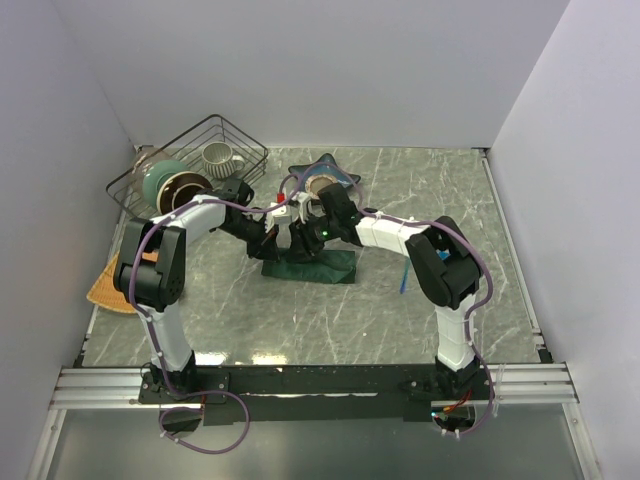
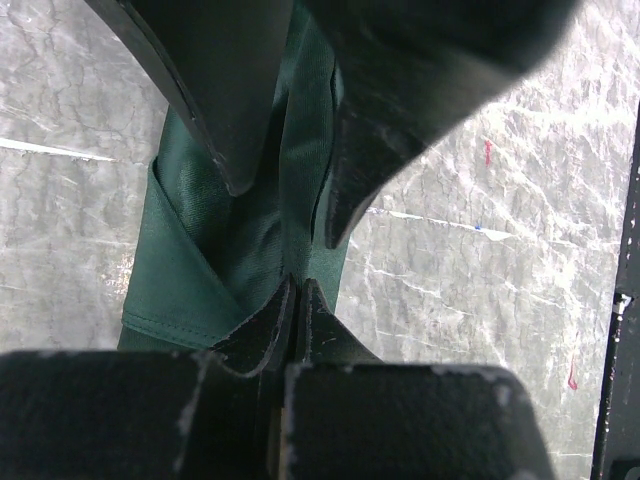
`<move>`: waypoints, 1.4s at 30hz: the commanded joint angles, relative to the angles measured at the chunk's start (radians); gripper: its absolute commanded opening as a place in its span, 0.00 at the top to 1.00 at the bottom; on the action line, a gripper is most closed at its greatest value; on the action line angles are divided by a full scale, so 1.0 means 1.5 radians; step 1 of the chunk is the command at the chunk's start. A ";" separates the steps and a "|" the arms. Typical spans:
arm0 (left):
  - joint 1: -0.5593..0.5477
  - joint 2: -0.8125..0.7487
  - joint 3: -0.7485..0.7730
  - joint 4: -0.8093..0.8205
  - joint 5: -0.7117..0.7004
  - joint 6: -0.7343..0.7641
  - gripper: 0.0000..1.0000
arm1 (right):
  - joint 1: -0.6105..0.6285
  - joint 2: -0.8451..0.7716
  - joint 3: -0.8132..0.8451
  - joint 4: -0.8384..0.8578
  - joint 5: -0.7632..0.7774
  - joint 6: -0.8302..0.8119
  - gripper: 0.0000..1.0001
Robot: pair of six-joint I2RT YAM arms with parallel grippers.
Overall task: Fold the napkin into a case and place the utensils inside
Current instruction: Fold the top corner of the smaller-rectangle-folded napkin at the center of the board.
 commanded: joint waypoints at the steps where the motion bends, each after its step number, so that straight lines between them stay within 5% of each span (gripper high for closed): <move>1: 0.001 0.004 0.019 0.008 0.039 0.006 0.99 | 0.007 0.015 0.024 -0.006 -0.014 -0.012 0.43; 12: 0.002 0.006 0.021 0.014 0.043 -0.006 0.99 | 0.014 0.025 0.035 -0.033 0.013 -0.025 0.57; 18: 0.002 0.010 0.023 0.013 0.046 -0.004 0.99 | 0.020 0.022 0.033 -0.029 0.007 -0.026 0.50; 22: 0.003 0.010 0.024 0.008 0.047 0.006 0.99 | 0.026 0.024 0.034 -0.028 0.017 -0.031 0.38; 32: 0.007 0.004 0.021 0.002 0.058 0.010 0.99 | 0.027 0.034 0.036 -0.026 0.013 -0.028 0.46; 42: 0.019 0.005 0.018 -0.009 0.064 0.034 0.99 | -0.012 -0.021 -0.032 0.042 -0.016 -0.020 0.36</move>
